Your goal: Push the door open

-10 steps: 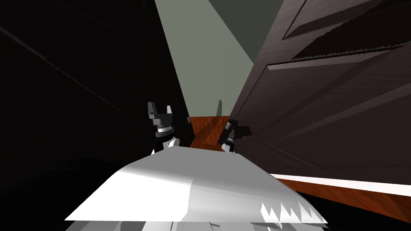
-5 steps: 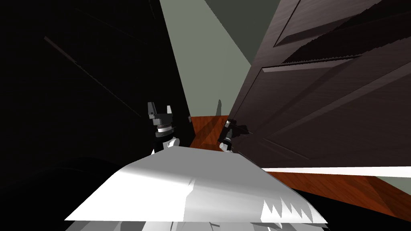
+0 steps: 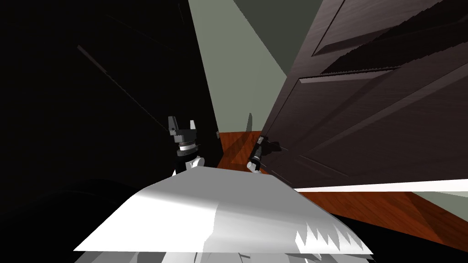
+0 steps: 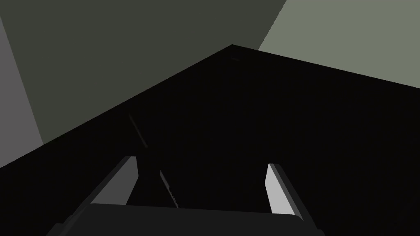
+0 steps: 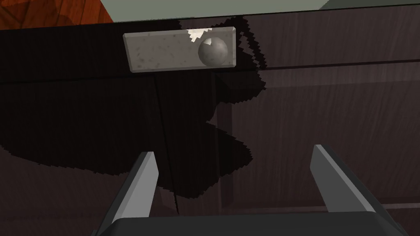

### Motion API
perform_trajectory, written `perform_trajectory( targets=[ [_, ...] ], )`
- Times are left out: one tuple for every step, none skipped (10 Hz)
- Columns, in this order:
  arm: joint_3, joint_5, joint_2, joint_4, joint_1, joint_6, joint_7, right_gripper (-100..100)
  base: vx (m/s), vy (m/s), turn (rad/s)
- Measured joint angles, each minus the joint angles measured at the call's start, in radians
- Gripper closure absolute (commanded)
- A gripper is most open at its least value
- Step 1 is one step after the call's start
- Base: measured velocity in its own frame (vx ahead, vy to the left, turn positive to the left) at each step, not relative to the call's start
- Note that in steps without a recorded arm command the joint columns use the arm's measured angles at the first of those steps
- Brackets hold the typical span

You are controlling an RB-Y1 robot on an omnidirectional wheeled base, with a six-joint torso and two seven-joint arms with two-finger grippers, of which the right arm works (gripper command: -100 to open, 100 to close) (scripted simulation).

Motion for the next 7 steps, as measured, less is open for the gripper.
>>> perform_trajectory(
  targets=[
    [-0.001,-0.001,-0.021,0.015,-0.008,-0.004,-0.007,-100,0.155,-0.152,0.013],
    [-0.001,-0.001,-0.031,-0.004,0.007,-0.002,-0.004,-100,0.182,-0.132,0.035],
    [-0.001,-0.001,-0.047,0.006,0.004,-0.007,-0.007,-100,0.238,-0.13,0.024],
    [-0.002,-0.002,-0.06,0.001,0.007,-0.005,-0.01,-100,0.225,-0.111,0.031],
    [-0.003,-0.003,-0.067,0.005,0.004,-0.006,-0.012,-100,0.201,-0.075,0.033],
    [-0.004,-0.003,-0.07,0.007,0.005,-0.008,-0.015,-100,0.181,-0.032,0.031],
    [-0.005,-0.004,-0.07,0.007,0.005,-0.008,-0.016,-100,0.177,-0.027,0.026]
  ],
)
